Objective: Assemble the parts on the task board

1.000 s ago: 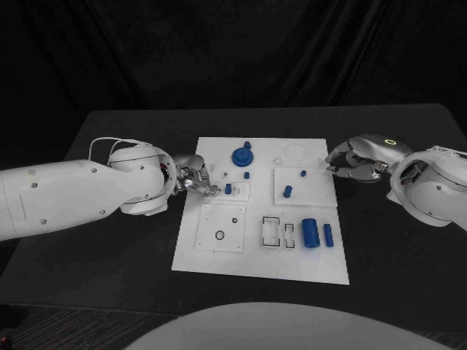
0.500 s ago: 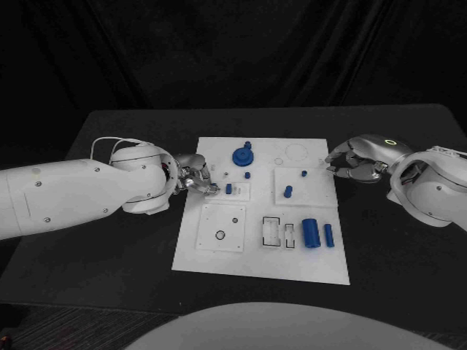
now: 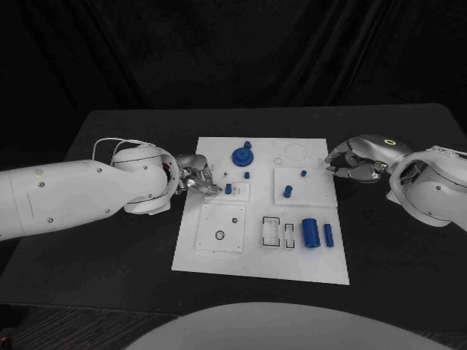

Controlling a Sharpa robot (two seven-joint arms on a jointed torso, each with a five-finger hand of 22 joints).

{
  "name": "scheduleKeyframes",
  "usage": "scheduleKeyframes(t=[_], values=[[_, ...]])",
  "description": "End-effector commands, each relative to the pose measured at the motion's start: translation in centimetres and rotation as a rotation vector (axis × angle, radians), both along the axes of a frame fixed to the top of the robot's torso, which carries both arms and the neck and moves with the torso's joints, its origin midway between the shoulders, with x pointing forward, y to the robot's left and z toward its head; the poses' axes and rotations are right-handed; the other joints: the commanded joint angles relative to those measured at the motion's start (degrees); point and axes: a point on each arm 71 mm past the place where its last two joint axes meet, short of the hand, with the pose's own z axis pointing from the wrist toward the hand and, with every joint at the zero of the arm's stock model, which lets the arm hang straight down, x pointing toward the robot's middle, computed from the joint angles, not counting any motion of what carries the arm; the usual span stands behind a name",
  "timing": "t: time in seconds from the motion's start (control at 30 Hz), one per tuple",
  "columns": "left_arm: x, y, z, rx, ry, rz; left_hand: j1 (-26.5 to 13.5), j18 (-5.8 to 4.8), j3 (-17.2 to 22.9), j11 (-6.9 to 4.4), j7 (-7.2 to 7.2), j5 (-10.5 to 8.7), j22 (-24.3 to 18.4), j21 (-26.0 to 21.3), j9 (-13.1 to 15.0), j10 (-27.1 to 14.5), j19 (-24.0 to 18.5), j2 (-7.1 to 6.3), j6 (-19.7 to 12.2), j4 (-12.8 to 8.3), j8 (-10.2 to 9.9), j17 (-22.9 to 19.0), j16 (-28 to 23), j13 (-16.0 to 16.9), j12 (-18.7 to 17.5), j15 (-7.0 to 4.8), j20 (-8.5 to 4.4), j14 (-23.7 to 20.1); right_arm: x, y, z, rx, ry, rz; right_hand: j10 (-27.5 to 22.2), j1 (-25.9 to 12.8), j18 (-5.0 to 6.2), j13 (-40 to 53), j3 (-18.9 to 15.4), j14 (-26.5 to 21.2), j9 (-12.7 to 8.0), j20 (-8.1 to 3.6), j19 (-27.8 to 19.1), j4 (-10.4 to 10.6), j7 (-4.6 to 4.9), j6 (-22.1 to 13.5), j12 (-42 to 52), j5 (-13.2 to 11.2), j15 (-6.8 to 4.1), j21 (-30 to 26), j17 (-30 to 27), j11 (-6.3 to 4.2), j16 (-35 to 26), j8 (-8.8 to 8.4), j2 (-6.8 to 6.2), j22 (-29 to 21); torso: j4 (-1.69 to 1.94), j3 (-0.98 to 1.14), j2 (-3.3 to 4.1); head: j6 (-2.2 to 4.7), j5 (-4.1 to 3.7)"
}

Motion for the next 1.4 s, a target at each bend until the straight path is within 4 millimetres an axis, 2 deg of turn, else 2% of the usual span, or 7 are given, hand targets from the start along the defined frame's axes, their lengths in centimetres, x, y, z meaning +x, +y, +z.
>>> scheduleKeyframes(t=[0.03,0.2,0.3,0.4,0.5,1.03,1.4], values=[[-0.1,-0.2,-0.1,-0.011,-0.001,-0.014,-0.1,-0.07,0.5,-0.19,0.07,0.78,9.9,-0.4,-0.2,6.2,-0.4,0.03,-0.4,0.3,-0.3,15.1,0.2,15.1,0.2,-0.33,-0.13,6.1,0.0,-0.1,-0.2,-0.01,0.012,-0.016,-0.2,0.6,0.45,-5.0,0.3,0.3,-0.1,0.02,-0.4,-0.1,0.03,0.5,-0.3,0.3,-0.37,-0.3,0.0,-0.11,-0.3,-0.34,0.07,6.7,-0.02,0.02,0.0,0.0,-0.05],[-0.1,-0.1,-0.1,-0.009,0.002,-0.014,0.7,-0.04,2.5,-0.19,0.02,4.64,9.9,-0.6,-0.4,6.2,-0.5,-0.26,-0.5,-0.3,-0.4,15.1,0.2,15.1,0.2,-0.29,-0.08,6.1,0.0,-0.1,-0.2,-0.012,0.014,-0.018,-0.3,0.7,0.45,-5.1,0.4,0.3,-0.1,0.02,-0.4,-0.2,0.03,0.5,-0.4,0.3,-0.37,-0.3,-0.1,-0.11,-0.3,-0.32,0.08,6.7,0.02,-0.02,0.0,0.0,-0.06],[0.0,-0.1,-0.1,-0.01,0.001,-0.014,1.9,-0.07,8.2,-0.1,0.04,1.36,9.9,-0.6,-0.5,6.2,-0.6,-0.92,-0.7,-2.1,-0.4,15.1,0.2,15.1,0.2,-0.7,-0.08,6.1,0.0,-0.1,-0.2,-0.005,0.02,-0.022,-0.3,0.8,0.46,-5.1,0.5,0.3,-0.1,0.03,-0.4,-0.2,0.03,0.6,-0.4,0.3,-0.36,-0.4,-0.2,-0.12,-0.4,-0.31,0.09,6.7,-0.01,0.0,-0.03,0.0,-0.02],[0.0,-0.1,-0.1,-0.013,-0.002,-0.013,1.5,-0.07,12.6,-0.24,-0.02,1.55,9.9,-0.6,-0.3,6.2,-0.5,-1.89,-0.7,-3.1,-0.1,15.1,0.2,15.1,0.2,-0.49,-0.15,6.1,0.0,-0.2,-0.2,0.0,0.025,-0.025,-0.3,0.9,0.47,-5.1,0.5,0.3,-0.1,0.03,-0.4,-0.3,0.04,0.6,-0.4,0.3,-0.36,-0.4,-0.1,-0.11,-0.3,-0.31,0.1,6.7,-0.01,0.0,-0.02,0.0,-0.02],[0.0,-0.1,-0.1,-0.019,-0.008,-0.013,-1.6,-0.12,22.7,0.1,0.28,0.76,9.9,-0.5,0.8,6.2,-0.5,-3.9,-0.8,-5.5,1.1,15.1,0.2,15.1,0.2,-0.5,0.02,6.1,0.0,-0.2,-0.3,0.003,0.029,-0.028,-0.3,1.1,0.51,-5.1,0.7,0.2,-0.1,0.03,-0.5,-0.3,0.07,0.6,-0.4,0.4,-0.36,-0.6,-0.2,-0.1,-0.4,-0.31,0.11,6.6,0.01,-0.01,-0.02,0.0,-0.05],[-0.2,0.2,0.2,-0.039,0.0,-0.063,-3.8,0.05,28.0,-0.06,0.41,0.02,9.8,-0.8,1.8,6.2,-0.9,-4.43,-1.3,-8.0,2.2,15.1,0.2,15.1,0.2,-0.24,-0.03,6.1,0.0,-0.3,-0.4,0.002,0.038,-0.037,-0.5,1.5,0.57,-5.3,1.0,0.2,-0.2,0.05,-0.6,-0.5,0.12,0.7,-0.6,0.5,-0.33,-1.1,-0.4,-0.07,-0.6,-0.31,0.14,6.5,0.01,-0.06,-0.03,0.0,-0.43],[2.0,0.2,2.4,-0.016,0.025,-0.178,-5.6,0.12,30.3,0.0,0.37,-5.59,9.7,-1.3,1.9,6.2,-1.4,-4.83,-1.4,-9.4,2.4,15.1,0.2,15.1,0.2,-0.1,0.1,6.1,0.1,-0.3,-0.5,-0.003,0.044,-0.043,-0.6,1.6,0.59,-5.5,1.1,0.1,-0.2,0.05,-0.7,-0.6,0.14,0.8,-0.7,0.5,-0.32,-1.2,-0.5,-0.05,-0.8,-0.3,0.16,6.5,-0.14,0.07,-0.2,0.37,-0.49]])
